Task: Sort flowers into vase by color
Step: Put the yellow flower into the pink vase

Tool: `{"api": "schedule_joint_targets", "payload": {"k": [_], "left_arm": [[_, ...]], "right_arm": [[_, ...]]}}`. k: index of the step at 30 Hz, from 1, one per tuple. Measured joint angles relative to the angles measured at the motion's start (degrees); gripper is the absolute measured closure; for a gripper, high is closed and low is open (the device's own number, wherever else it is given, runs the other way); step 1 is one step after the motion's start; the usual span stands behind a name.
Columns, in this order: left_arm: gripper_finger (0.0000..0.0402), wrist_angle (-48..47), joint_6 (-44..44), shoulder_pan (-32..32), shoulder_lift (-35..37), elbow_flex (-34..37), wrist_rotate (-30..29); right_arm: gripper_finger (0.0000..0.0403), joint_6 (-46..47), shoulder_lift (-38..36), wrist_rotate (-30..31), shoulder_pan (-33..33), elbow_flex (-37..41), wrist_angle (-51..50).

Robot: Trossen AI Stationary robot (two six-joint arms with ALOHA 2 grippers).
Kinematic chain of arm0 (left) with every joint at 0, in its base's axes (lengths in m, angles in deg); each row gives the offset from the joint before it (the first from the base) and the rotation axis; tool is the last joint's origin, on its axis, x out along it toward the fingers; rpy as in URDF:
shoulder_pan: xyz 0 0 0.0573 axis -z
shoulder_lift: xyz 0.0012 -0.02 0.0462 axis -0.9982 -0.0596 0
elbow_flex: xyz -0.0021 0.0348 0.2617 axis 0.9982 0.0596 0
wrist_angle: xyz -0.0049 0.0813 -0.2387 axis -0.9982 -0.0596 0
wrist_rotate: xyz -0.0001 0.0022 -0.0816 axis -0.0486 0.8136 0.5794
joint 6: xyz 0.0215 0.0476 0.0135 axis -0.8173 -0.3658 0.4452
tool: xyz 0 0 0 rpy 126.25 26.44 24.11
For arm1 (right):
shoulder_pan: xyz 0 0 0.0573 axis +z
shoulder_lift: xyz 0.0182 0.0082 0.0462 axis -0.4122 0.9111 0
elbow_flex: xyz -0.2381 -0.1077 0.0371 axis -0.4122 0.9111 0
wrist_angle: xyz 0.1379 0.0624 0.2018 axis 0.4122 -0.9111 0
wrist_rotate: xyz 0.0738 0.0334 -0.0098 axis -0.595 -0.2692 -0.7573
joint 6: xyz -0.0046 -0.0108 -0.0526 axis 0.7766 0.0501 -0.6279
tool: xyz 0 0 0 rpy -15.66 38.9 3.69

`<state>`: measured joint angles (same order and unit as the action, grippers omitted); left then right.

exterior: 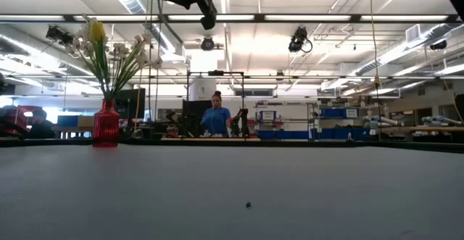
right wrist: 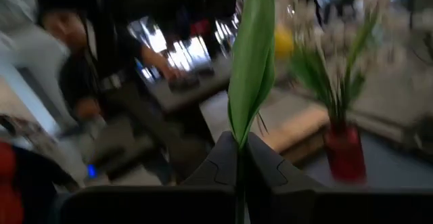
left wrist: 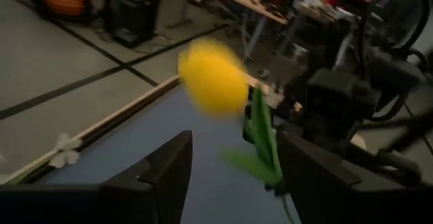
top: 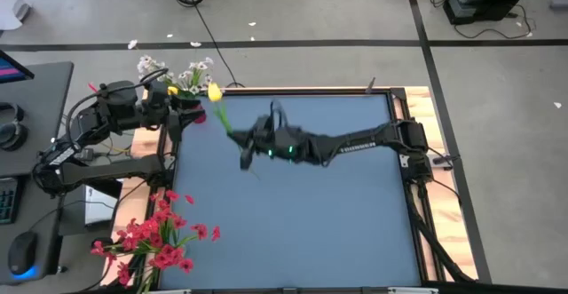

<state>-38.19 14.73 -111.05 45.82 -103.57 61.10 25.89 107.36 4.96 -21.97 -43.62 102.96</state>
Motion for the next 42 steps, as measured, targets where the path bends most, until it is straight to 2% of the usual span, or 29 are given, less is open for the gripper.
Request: {"api": "schedule_joint_targets", "payload": {"k": [5, 7, 11, 15, 19, 27, 34, 37, 42], "left_arm": [[0.0180, 2.7, 5.3, 0.0, -1.1, 0.0, -6.9], [0.0180, 4.5, 6.6, 0.0, -2.0, 0.0, -9.2], [0.0180, 10.3, 6.9, 0.0, -6.3, 0.0, -9.7], [0.0180, 15.5, 6.1, 0.0, -11.1, 0.0, -8.9], [0.0180, 20.1, 5.1, 0.0, -14.2, 0.0, -8.8], [0.0180, 33.0, 2.1, 0.0, -19.5, 0.0, -8.1], [0.0185, 39.8, 1.3, 0.0, -23.8, 0.0, -4.5], [0.0212, 39.9, 2.4, 0.0, -24.2, 0.0, -4.5], [0.0295, 40.2, 2.5, 0.0, -23.7, 0.0, -4.6]], "right_arm": [[0.0390, -3.3, 0.0, -10.1, -6.8, 0.0, 9.1], [0.0390, -4.9, 0.0, -16.9, -9.6, 0.0, 11.5], [0.0390, -6.9, 0.0, -30.2, -14.0, 0.0, 14.1], [0.0390, -4.6, 0.1, -38.7, -18.6, 0.0, 20.5], [0.0390, -0.9, 0.0, -43.8, -23.0, 0.0, 27.2], [0.0390, 1.4, 0.0, -55.8, -27.0, 0.0, 28.2], [0.0390, 1.4, 0.0, -60.4, -27.7, 0.0, 28.2], [0.0390, 2.3, 0.0, -61.1, -28.5, 0.0, 28.3], [0.0387, 5.2, 0.0, -62.3, -30.4, 0.0, 29.9]]}}
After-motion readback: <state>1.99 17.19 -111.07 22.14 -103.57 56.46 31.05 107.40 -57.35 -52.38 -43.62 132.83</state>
